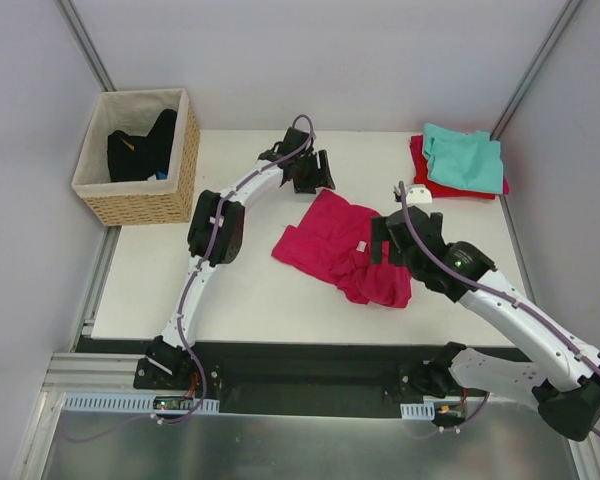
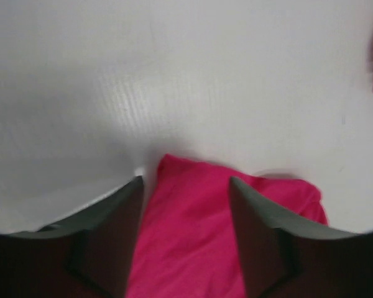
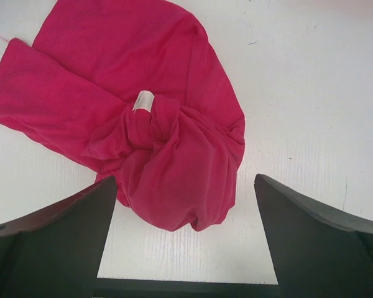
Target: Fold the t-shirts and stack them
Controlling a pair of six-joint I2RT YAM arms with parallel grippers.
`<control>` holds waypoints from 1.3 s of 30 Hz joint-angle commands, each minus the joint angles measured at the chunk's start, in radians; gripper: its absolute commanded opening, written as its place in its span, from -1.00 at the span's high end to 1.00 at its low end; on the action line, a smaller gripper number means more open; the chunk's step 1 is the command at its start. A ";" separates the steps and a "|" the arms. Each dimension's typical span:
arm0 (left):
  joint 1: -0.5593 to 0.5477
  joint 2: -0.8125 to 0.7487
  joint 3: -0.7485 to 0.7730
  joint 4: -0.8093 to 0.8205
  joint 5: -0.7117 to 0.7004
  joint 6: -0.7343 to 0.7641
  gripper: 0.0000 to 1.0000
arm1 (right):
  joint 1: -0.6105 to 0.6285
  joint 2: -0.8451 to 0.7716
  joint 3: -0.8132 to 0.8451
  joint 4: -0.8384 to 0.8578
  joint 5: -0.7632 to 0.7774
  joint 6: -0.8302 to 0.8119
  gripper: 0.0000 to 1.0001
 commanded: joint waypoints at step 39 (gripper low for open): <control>-0.018 0.059 -0.011 -0.054 0.080 -0.046 0.38 | -0.025 0.003 -0.055 0.046 -0.071 -0.002 -0.93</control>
